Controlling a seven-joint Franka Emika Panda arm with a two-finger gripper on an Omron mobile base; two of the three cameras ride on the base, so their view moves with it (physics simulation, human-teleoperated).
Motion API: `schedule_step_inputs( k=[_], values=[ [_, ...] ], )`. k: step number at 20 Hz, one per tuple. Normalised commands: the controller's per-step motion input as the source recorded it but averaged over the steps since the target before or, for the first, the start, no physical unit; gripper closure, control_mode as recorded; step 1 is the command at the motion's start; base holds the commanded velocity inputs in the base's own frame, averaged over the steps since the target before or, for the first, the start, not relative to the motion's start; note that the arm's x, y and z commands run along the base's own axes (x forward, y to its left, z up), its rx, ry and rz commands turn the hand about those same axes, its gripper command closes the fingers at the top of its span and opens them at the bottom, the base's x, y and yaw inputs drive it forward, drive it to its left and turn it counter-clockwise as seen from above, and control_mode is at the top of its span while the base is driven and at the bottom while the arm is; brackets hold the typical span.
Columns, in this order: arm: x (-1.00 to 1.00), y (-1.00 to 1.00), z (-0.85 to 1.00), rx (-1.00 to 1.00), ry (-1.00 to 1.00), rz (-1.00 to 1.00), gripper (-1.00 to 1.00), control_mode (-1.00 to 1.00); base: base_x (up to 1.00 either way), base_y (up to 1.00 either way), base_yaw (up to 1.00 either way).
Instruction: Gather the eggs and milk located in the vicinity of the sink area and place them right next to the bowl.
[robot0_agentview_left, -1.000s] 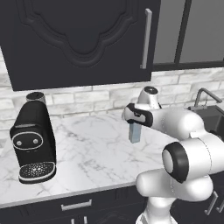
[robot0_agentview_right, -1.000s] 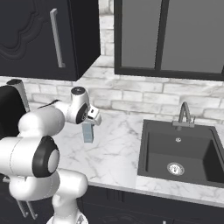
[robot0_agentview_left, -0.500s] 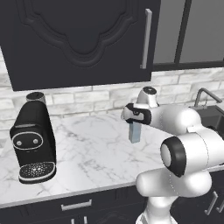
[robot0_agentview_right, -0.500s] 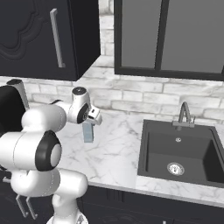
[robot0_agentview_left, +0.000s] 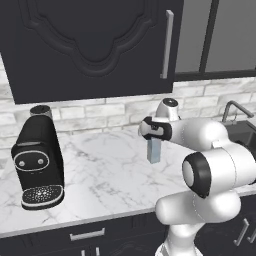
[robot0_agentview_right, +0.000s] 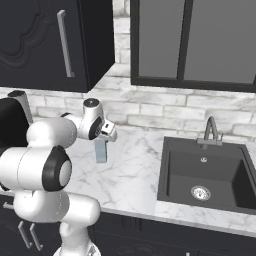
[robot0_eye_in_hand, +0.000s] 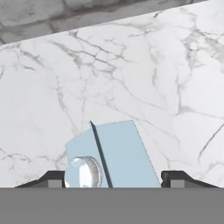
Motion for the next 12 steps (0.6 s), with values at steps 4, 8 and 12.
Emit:
schedule_step_inputs(
  k=[4, 8, 12],
  values=[
    [-0.10, 0.00, -0.16, 0.00, 0.00, 0.00, 1.00, -1.00, 0.00, 0.00, 0.00],
    [0.00, 0.00, 0.00, 0.00, 0.00, 0.00, 1.00, -1.00, 0.00, 0.00, 0.00],
    [-0.16, 0.00, -0.02, 0.00, -0.08, 0.00, 1.00, -1.00, 0.00, 0.00, 0.00]
  ],
)
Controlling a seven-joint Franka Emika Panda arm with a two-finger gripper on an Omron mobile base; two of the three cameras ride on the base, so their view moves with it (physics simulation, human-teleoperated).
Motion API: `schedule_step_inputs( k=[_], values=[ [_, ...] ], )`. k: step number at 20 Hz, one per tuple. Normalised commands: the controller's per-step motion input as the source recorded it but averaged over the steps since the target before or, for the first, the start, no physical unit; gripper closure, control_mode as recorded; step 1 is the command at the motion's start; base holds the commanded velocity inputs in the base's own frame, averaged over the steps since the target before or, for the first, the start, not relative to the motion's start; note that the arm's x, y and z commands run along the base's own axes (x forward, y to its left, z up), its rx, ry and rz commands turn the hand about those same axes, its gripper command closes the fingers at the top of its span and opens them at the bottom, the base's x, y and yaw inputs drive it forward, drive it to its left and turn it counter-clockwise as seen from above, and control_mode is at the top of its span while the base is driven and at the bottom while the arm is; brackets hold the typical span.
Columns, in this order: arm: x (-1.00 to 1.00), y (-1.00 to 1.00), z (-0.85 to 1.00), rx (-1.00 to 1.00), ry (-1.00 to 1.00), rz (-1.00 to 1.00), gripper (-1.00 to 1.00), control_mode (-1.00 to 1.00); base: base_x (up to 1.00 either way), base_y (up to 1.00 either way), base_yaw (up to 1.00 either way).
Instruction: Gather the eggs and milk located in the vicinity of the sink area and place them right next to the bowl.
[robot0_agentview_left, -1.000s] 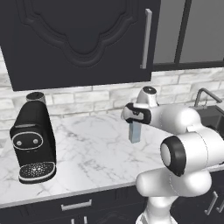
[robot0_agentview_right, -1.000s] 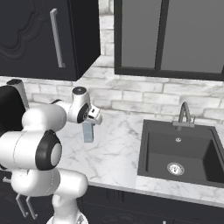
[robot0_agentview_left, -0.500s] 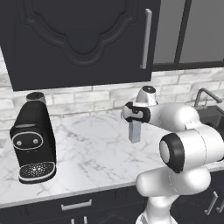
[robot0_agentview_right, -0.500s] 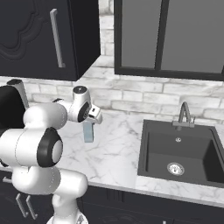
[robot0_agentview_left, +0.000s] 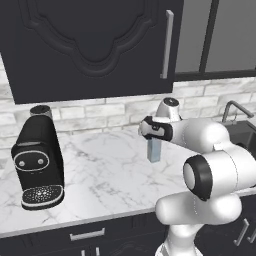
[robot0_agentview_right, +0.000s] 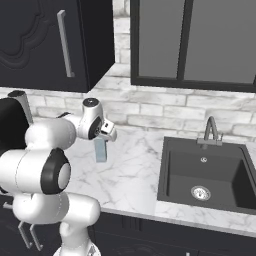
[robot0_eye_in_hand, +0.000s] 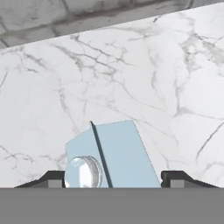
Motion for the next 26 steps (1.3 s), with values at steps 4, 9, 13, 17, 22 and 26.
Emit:
schedule_step_inputs(
  k=[4, 9, 13, 17, 22, 26],
  values=[
    [-0.41, 0.00, 0.00, 0.00, -0.12, 0.00, 1.00, -1.00, 0.00, 0.00, 0.00],
    [-0.55, -0.06, 0.50, 0.01, -0.15, 0.06, 1.00, -1.00, 0.00, 0.00, 0.00],
    [-0.59, -0.23, 0.98, 0.01, -0.13, 0.03, 1.00, -1.00, 0.00, 0.00, 0.00],
    [-0.65, -0.01, 0.93, 0.00, -0.06, 0.02, 1.00, -1.00, 0.00, 0.00, 0.00],
    [-0.77, 0.00, 0.80, 0.00, 0.00, 0.00, 1.00, -1.00, 0.00, 0.00, 0.00],
    [-0.74, -0.06, 0.42, 0.00, -0.01, 0.01, 1.00, -1.00, 0.00, 0.00, 0.00]
  ],
)
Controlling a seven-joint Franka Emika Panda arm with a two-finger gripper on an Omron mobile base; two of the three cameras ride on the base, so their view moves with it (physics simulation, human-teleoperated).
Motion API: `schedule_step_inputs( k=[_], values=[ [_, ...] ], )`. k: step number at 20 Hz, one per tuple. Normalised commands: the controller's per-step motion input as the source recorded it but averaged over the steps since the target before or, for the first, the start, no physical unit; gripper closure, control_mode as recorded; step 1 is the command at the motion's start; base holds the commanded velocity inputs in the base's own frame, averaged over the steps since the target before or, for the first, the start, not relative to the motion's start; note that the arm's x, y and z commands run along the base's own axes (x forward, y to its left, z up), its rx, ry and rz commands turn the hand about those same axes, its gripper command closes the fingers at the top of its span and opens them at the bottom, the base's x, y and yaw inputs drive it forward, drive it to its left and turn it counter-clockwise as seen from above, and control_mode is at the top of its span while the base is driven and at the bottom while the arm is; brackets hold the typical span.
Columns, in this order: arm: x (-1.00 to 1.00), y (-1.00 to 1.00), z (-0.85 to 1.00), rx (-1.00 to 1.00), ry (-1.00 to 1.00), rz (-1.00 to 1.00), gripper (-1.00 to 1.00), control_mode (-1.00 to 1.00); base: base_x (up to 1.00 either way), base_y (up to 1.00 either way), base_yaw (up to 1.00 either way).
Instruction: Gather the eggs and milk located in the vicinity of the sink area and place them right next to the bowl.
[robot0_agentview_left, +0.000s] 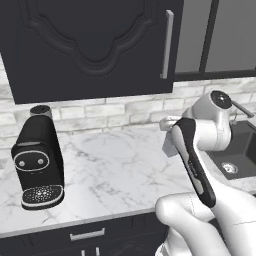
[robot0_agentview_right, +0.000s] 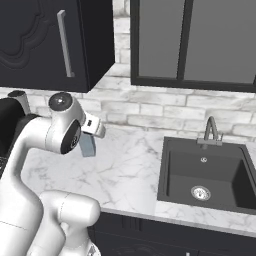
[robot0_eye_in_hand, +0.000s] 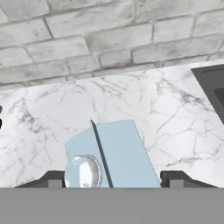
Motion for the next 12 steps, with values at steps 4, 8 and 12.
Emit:
schedule_step_inputs(
  k=[4, 8, 12],
  values=[
    [-0.63, 0.00, 0.09, 0.00, -0.12, 0.01, 1.00, -1.00, 0.00, 0.00, 0.00],
    [-0.59, 0.00, 0.00, 0.00, -0.07, 0.00, 1.00, -1.00, 0.00, 0.00, 0.00],
    [-0.46, 0.00, 0.00, 0.00, -0.05, 0.00, 1.00, -1.00, 0.00, 0.00, 0.00]
  ],
)
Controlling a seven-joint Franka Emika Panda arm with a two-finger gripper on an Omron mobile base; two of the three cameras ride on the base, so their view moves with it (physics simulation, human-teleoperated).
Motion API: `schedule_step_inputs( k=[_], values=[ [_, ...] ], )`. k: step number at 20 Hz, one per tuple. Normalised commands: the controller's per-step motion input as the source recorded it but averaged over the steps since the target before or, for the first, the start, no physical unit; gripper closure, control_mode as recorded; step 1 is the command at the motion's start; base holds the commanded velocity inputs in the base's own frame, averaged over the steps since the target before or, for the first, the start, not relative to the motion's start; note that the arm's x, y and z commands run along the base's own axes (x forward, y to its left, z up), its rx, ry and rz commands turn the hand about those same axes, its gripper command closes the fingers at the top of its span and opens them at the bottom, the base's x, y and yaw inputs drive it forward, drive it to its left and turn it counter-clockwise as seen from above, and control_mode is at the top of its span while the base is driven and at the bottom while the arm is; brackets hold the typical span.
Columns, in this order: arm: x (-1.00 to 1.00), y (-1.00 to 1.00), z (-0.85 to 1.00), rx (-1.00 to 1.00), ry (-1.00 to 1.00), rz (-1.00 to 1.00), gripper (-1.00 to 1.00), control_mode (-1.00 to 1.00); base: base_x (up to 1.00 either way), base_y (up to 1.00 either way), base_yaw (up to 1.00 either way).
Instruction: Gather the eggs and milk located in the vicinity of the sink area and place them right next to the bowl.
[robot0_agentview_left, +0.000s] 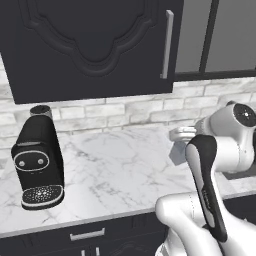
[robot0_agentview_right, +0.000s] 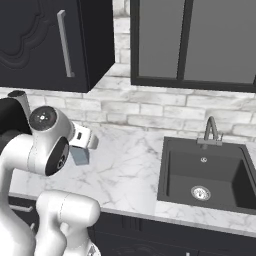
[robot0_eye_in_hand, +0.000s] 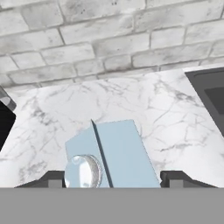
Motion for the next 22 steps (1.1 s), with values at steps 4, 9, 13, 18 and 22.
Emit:
schedule_step_inputs(
  k=[4, 9, 13, 18, 22],
  values=[
    [-0.09, 0.00, 0.00, 0.00, -0.01, 0.00, 1.00, 1.00, 0.00, 0.00, 0.00],
    [0.00, 0.00, 0.00, 0.00, 0.00, 0.00, 1.00, 1.00, -0.09, -0.05, 0.00],
    [0.00, 0.00, 0.00, 0.00, 0.00, 0.00, 1.00, 1.00, -0.73, -0.31, -0.01],
    [0.00, 0.00, 0.00, 0.00, 0.00, 0.00, 1.00, 1.00, -0.98, -0.40, -0.04],
    [0.00, 0.00, 0.00, 0.00, 0.00, 0.00, 1.00, 1.00, -0.57, -0.46, -0.04]
  ],
)
